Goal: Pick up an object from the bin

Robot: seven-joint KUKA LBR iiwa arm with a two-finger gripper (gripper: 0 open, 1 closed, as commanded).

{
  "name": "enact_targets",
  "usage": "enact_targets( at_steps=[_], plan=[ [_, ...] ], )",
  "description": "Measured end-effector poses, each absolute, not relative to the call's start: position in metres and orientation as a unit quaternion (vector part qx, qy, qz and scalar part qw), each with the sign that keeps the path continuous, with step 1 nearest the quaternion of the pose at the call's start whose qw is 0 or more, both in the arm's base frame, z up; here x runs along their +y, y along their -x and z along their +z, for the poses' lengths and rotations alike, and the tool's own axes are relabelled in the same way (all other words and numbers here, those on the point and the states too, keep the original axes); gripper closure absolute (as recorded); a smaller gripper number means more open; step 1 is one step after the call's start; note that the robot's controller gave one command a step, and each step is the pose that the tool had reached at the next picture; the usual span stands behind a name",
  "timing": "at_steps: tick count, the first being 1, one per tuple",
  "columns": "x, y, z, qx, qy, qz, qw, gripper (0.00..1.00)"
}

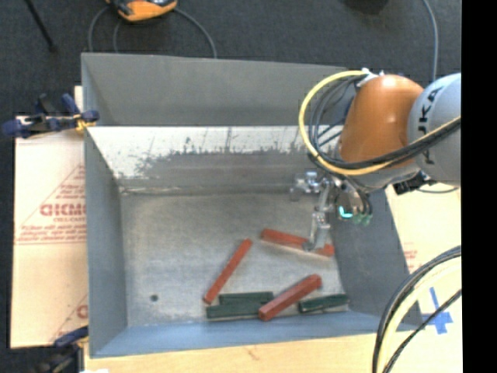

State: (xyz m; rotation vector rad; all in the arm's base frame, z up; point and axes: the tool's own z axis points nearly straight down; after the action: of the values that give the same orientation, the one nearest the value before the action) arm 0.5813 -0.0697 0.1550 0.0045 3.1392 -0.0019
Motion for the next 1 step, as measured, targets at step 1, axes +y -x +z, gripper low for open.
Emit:
enact_targets(
  at_steps=[1],
  plan=[
    [-0.0696, -0.5820, 0.1559, 1.000, -0.001, -0.001, 0.002, 0.00]
  ],
)
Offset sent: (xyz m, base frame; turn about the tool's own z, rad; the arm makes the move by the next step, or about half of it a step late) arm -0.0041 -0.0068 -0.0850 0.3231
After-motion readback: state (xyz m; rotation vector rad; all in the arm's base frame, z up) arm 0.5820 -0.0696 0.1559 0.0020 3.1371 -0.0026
